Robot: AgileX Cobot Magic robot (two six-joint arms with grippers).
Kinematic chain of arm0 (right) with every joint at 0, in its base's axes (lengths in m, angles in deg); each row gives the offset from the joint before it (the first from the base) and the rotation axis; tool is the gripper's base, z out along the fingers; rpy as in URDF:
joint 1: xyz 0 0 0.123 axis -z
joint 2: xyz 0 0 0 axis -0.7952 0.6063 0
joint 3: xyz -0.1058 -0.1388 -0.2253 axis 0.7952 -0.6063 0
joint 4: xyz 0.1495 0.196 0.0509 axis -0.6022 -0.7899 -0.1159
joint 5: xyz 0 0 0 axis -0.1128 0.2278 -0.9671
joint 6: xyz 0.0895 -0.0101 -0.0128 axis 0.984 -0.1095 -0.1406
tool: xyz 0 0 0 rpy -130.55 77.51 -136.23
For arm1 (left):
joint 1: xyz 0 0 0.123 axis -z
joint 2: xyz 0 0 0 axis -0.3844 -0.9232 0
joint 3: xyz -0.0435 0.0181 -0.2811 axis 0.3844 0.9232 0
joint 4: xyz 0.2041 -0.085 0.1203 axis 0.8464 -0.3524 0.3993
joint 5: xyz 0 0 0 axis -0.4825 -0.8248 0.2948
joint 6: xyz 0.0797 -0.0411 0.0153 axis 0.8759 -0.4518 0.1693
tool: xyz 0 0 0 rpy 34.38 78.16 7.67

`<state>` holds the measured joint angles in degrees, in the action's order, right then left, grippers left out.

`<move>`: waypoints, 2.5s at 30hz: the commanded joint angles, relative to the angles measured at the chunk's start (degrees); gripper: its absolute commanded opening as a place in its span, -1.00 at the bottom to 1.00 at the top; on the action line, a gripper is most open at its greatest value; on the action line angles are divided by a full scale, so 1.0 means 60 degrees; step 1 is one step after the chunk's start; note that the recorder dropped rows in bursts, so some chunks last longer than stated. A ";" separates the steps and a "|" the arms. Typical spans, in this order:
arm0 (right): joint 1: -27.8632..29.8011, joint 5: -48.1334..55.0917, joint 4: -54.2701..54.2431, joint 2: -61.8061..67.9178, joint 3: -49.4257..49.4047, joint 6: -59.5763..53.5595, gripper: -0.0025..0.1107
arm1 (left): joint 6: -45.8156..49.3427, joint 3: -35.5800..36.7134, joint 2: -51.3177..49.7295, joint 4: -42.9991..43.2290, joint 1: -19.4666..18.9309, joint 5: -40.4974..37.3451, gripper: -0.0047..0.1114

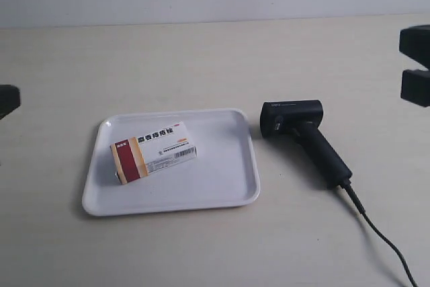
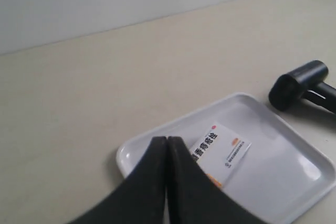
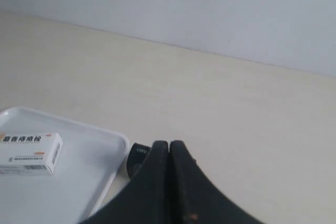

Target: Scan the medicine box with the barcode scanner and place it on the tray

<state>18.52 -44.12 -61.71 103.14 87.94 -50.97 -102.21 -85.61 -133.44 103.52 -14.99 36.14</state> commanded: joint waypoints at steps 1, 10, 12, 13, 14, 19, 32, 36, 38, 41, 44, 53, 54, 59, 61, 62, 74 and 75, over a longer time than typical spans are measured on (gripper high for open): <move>-0.0022 0.0308 -0.0030 -0.0129 -0.0127 -0.0062 -0.96 | -0.0150 0.1369 0.2003 -0.0526 -0.0031 -0.0508 -0.89; -0.0022 0.0308 -0.0030 -0.0129 -0.0127 -0.0062 -0.96 | -0.0092 0.2304 0.4306 0.0302 -0.0031 0.0179 -0.89; -0.0022 0.0308 -0.0030 -0.0129 -0.0127 -0.0062 -0.96 | -0.0092 0.2304 0.4463 0.0353 -0.0031 0.0179 -0.89; -0.0022 0.0308 -0.0030 -0.0129 -0.0127 -0.0081 -0.96 | -0.0092 0.2304 0.4513 0.0401 -0.0031 0.0179 -0.89; -0.0022 0.0308 -0.0030 -0.0129 -0.0127 -0.0081 -0.96 | 0.0251 0.2304 0.4557 0.0642 -0.0031 -0.0058 -0.89; -0.0022 0.0308 -0.0030 -0.0129 -0.0127 -0.0081 -0.96 | 0.0936 0.2318 0.4944 -0.0856 -0.0045 -0.2723 -0.89; -0.0022 0.0341 -0.0076 -0.0150 -0.0127 -0.0080 -0.96 | 1.3944 0.2647 0.7529 -1.2676 -0.0413 -0.4379 -0.89; -0.0022 0.0313 -0.0158 -0.0191 -0.0107 -0.0080 -0.96 | 1.3855 0.2647 0.7529 -1.3040 -0.0870 -0.4599 -0.89; -0.0022 0.0313 -0.0277 -0.0191 -0.0107 -0.0080 -0.96 | 1.3855 0.2647 0.7529 -1.3040 -0.0886 -0.4826 -0.89; -0.0022 0.0313 -0.0277 -0.0191 -0.0107 -0.0080 -0.96 | 1.3656 0.2647 0.7529 -1.3040 -0.0885 -0.5372 -0.89; -0.0022 0.0294 -0.0276 -0.0191 -0.0107 -0.0080 -0.96 | 1.3656 0.2647 0.7529 -1.3057 -0.0885 -0.5590 -0.89; -0.0022 0.0294 -0.0276 -0.0191 -0.0107 -0.0080 -0.96 | 1.3009 0.2647 0.7529 -1.2912 -0.0885 -0.5589 -0.89; -0.0022 0.0294 -0.0276 -0.0191 -0.0107 -0.0080 -0.96 | 1.2900 0.2647 0.7529 -1.2854 -0.0885 -0.5589 -0.89; -0.0022 0.0294 -0.0276 -0.0191 -0.0107 -0.0080 -0.96 | 1.2879 0.2647 0.7529 -1.2856 -0.0885 -0.5589 -0.89; -0.0022 0.0294 -0.0276 -0.0191 -0.0107 -0.0080 -0.96 | 1.2899 0.2647 0.7529 -1.2856 -0.0885 -0.5589 -0.89; -0.0022 0.0294 -0.0276 -0.0191 -0.0107 -0.0080 -0.96 | 1.2899 0.2647 0.7529 -1.2856 -0.0885 -0.5589 -0.89; -0.0022 0.0381 -0.0276 -0.0191 -0.0107 -0.0080 -0.96 | 1.2899 0.2647 0.7529 -1.2856 -0.0885 -0.5589 -0.89; -0.0022 0.0381 -0.0276 -0.0191 -0.0107 -0.0080 -0.96 | 1.2899 0.2647 0.7529 -1.2856 -0.0885 -0.5589 -0.89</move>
<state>18.40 -41.57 -63.42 102.55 87.48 -50.97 -24.45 -69.87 -88.62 26.31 -20.24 2.53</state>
